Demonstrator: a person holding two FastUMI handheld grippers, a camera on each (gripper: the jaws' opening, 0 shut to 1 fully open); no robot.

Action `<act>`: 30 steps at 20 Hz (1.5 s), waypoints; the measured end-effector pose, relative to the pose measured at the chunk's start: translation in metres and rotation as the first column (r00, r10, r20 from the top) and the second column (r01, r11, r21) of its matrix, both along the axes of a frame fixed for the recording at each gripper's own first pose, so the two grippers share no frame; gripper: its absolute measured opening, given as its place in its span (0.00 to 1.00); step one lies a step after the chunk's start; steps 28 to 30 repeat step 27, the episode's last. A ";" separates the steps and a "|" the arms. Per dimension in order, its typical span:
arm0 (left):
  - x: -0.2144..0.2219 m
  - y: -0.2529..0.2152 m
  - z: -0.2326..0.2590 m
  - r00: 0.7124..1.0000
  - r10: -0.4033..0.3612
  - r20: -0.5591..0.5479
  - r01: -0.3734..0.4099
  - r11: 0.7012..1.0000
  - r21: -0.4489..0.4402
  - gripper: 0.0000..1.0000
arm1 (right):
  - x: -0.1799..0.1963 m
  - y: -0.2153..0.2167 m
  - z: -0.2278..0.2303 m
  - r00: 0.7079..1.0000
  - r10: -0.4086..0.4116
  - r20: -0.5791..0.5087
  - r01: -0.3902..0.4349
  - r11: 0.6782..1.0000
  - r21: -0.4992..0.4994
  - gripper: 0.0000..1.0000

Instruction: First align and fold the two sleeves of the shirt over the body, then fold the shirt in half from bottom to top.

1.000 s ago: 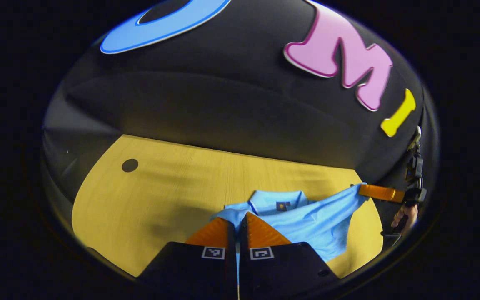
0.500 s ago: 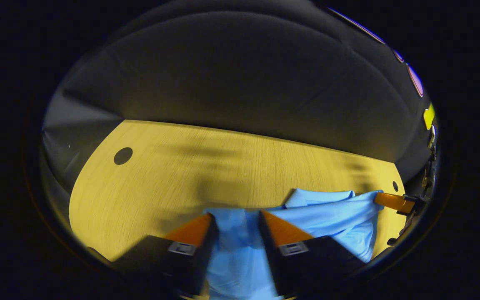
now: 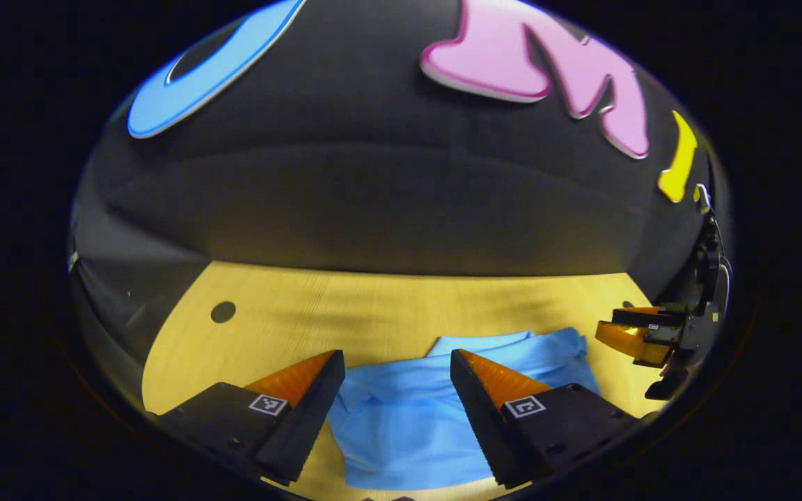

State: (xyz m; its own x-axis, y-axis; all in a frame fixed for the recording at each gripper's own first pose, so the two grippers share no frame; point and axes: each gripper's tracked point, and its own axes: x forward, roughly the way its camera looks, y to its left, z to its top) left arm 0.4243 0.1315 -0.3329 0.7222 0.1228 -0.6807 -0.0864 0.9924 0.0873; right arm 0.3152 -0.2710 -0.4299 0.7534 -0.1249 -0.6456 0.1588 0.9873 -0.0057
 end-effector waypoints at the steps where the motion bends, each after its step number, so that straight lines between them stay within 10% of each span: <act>1: -0.013 -0.013 0.018 0.999 -0.023 0.033 0.023 1.000 -0.003 0.97 | -0.008 0.010 0.021 1.000 0.004 0.027 -0.004 1.000 -0.021 0.62; 17: -0.330 -0.146 0.236 0.922 -0.160 0.353 0.177 0.984 -0.015 0.97 | -0.238 0.195 0.314 0.924 0.044 0.379 -0.009 0.995 -0.095 0.59; 30: -0.389 -0.152 0.330 0.853 -0.123 0.508 0.097 0.992 0.077 0.96 | -0.308 0.223 0.412 0.857 0.031 0.514 0.044 0.990 -0.132 0.61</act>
